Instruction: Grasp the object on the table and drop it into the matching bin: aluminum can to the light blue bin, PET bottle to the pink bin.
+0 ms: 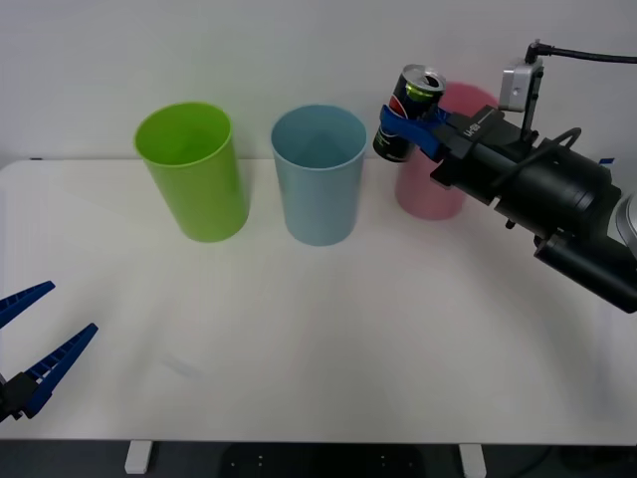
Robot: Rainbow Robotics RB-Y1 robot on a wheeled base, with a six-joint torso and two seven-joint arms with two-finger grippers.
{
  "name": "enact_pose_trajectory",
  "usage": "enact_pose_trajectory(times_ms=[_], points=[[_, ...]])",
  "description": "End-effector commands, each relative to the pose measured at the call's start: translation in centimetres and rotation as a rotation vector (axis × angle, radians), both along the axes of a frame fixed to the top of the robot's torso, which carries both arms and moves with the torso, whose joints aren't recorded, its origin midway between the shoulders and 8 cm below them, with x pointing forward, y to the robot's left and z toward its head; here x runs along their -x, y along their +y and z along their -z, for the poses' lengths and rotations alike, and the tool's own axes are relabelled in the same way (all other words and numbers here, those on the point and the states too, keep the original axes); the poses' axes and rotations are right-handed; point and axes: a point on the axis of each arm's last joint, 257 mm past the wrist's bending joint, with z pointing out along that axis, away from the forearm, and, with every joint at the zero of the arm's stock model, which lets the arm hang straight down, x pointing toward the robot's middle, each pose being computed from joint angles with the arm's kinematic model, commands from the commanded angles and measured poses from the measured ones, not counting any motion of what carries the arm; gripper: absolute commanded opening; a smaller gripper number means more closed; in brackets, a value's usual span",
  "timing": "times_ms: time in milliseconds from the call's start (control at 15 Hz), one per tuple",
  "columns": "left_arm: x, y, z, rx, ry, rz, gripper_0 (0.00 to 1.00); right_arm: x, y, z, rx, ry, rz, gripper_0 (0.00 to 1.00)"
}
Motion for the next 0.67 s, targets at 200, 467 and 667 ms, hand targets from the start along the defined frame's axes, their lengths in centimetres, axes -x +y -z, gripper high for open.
enact_pose_trajectory(times_ms=[200, 467, 667], points=[[0.0, 0.0, 0.0, 0.0, 0.0, 0.0, 1.0, -4.2, 2.0, -0.2, 0.037, -0.012, 0.035, 0.0], [0.0, 0.0, 0.0, 0.0, 0.0, 0.0, 1.0, -7.0, 4.4, 0.4, 0.068, -0.002, 0.05, 0.0], [0.0, 0.0, 0.0, 0.0, 0.0, 0.0, 1.0, -8.5, 6.6, 0.6, 0.09, 0.002, 0.049, 0.0]])
